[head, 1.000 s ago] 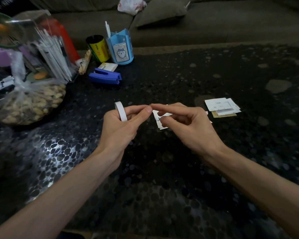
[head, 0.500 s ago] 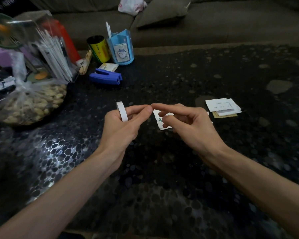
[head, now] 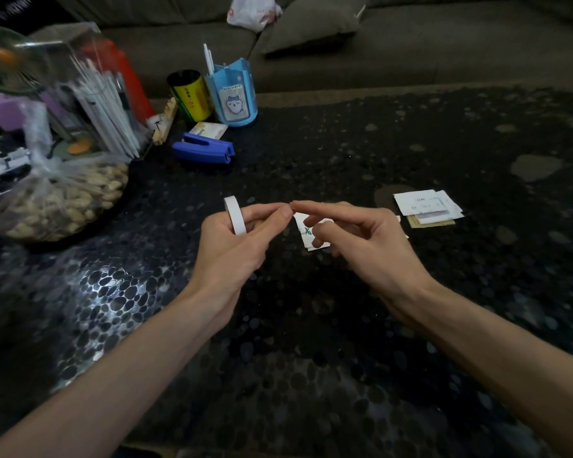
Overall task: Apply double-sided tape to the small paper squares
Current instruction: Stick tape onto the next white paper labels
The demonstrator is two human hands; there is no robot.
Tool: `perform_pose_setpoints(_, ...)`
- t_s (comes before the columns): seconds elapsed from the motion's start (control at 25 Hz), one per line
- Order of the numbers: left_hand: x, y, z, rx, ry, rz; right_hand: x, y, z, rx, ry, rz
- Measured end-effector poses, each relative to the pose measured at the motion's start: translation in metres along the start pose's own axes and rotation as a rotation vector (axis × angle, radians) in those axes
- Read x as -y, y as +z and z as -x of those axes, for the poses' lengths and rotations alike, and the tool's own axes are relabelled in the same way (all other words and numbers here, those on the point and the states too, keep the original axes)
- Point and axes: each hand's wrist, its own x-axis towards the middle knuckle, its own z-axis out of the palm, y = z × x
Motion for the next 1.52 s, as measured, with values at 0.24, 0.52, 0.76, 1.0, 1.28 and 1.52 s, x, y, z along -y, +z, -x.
perform_pose_setpoints(0.24,-0.0001,0.0004,-0.0003,-0.006,-0.006,-0.005,0.0012,-0.0013,0.0005,0.000,0.010,0.001)
perform_pose_setpoints(0.52,-0.0003,0.0008,0.0008,0.001,0.007,-0.018,0.0004,-0.0010,-0.0001,-0.008,0.006,0.000)
perform_pose_setpoints(0.76,0.0011,0.0009,-0.0009,-0.007,0.006,0.003,-0.0001,-0.0012,-0.0005,-0.004,0.018,-0.024)
perform_pose_setpoints(1.0,-0.0006,0.0017,0.0007,-0.005,0.005,-0.011,-0.0019,-0.0006,-0.0011,0.006,0.010,-0.015)
perform_pose_setpoints(1.28,-0.0025,0.0012,0.0015,-0.003,0.005,-0.038,-0.0002,-0.0007,-0.0009,0.000,0.010,-0.014)
perform_pose_setpoints(1.52,-0.0017,0.0009,0.0011,-0.005,-0.002,0.002,-0.0002,-0.0008,-0.0012,0.000,0.010,-0.013)
